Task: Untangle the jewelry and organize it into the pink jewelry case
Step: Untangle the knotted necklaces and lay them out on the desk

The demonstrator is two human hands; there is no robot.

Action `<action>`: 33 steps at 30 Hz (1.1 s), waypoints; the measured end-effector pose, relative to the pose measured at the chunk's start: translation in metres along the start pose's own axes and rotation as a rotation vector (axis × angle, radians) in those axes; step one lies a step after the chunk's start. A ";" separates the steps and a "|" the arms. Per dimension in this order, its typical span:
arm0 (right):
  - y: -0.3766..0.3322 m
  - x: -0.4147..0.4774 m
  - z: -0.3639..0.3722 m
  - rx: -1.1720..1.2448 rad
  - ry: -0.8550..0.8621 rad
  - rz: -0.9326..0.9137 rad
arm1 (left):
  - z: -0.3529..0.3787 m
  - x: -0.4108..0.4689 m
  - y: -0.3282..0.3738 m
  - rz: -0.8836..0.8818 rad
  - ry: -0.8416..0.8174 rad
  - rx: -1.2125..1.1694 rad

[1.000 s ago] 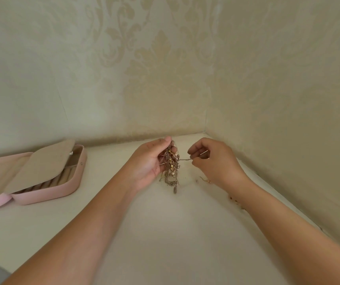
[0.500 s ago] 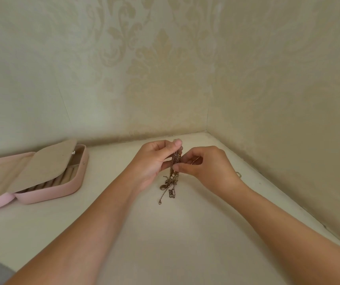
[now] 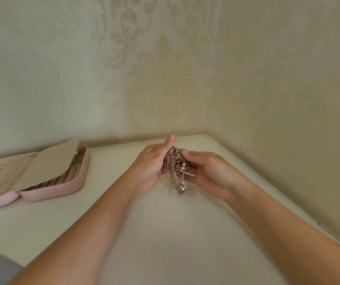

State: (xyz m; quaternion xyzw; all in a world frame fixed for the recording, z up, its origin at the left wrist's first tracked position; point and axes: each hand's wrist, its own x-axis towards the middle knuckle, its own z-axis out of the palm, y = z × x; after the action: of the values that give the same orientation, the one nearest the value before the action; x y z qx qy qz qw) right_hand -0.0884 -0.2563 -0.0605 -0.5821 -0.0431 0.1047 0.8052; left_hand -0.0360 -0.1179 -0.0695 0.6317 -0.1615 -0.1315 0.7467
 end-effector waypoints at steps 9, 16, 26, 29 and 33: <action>-0.010 -0.004 -0.002 -0.085 0.168 -0.082 | -0.003 -0.003 -0.003 -0.021 -0.203 0.141; -0.011 -0.003 -0.009 -0.204 0.129 -0.148 | -0.004 -0.002 -0.003 0.016 -0.242 0.082; -0.011 -0.001 -0.018 -0.147 0.050 -0.114 | -0.002 0.001 0.001 0.004 -0.215 -0.139; -0.012 0.000 -0.019 -0.060 0.083 -0.103 | -0.002 0.000 0.001 0.000 -0.205 -0.099; -0.014 -0.001 -0.021 -0.081 0.094 -0.086 | -0.004 0.000 0.000 0.010 -0.201 -0.080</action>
State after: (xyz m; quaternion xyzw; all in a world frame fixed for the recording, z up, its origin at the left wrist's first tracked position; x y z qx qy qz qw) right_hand -0.0837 -0.2800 -0.0534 -0.6163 -0.0343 0.0408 0.7857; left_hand -0.0343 -0.1146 -0.0702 0.5840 -0.2332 -0.1969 0.7522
